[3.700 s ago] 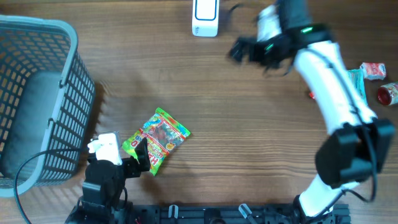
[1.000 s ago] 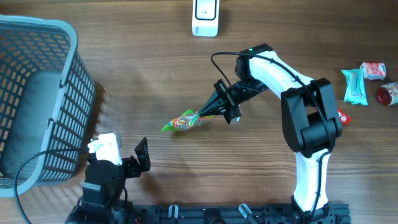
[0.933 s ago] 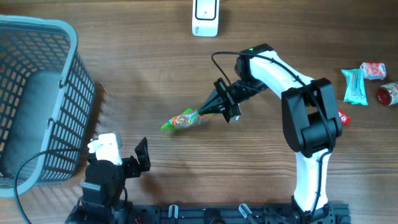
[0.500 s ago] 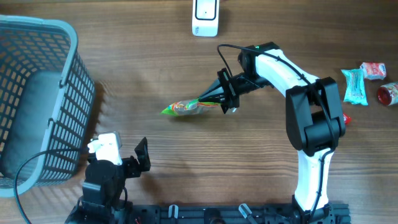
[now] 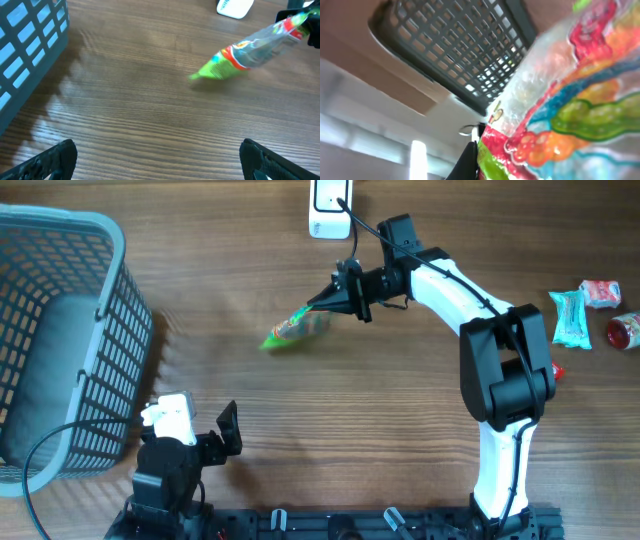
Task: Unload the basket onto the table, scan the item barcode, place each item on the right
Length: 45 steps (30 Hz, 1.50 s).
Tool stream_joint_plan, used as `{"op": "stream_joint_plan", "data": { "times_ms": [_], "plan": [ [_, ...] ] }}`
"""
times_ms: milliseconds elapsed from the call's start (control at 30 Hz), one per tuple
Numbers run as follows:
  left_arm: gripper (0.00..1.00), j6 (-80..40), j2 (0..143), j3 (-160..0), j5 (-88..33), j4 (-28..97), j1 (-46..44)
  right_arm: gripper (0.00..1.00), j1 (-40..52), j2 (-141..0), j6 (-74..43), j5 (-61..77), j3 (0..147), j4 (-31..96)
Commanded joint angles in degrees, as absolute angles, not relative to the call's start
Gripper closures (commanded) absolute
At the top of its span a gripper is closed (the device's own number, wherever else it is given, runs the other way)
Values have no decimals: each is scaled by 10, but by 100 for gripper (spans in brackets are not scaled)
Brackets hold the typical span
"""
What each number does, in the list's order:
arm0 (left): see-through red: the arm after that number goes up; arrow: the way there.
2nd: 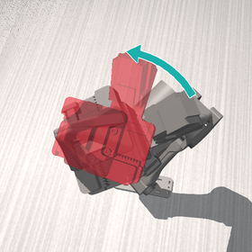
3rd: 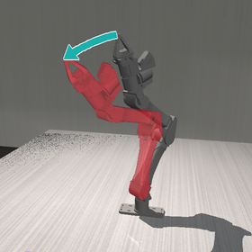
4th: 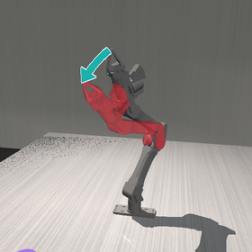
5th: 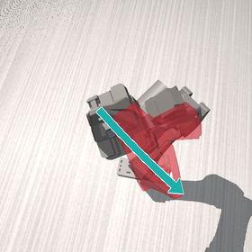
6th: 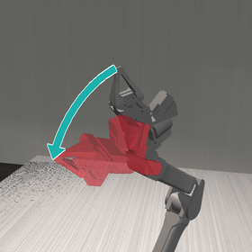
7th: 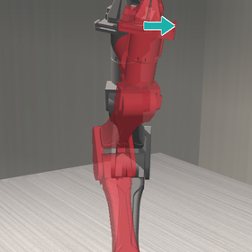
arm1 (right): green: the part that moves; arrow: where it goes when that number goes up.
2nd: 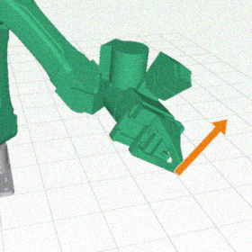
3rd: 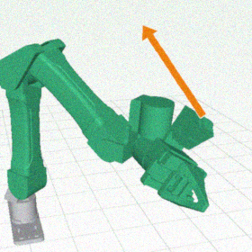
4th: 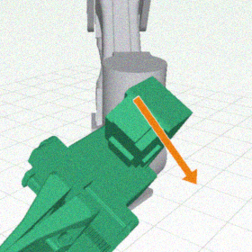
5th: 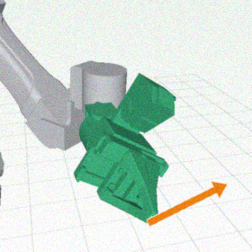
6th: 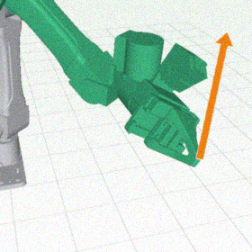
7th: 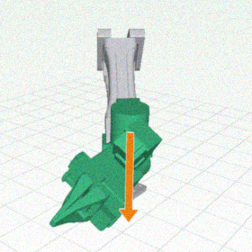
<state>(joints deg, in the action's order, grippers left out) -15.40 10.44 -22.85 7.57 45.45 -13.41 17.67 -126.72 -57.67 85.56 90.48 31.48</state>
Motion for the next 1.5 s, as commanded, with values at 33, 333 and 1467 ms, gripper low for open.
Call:
{"op": "stream_joint_plan", "data": {
  "times_ms": [33, 333, 1467],
  "plan": [
    [0, -157, 100, -225, 73, 453, -131, 96, 181, -1250, -368, 799, 911, 388],
    [0, -157, 100, -225, 73, 453, -131, 96, 181, -1250, -305, 410, 911, 535],
    [0, -157, 100, -225, 73, 453, -131, 0, 180, -1248, -392, 320, 911, 602]
  ]
}}
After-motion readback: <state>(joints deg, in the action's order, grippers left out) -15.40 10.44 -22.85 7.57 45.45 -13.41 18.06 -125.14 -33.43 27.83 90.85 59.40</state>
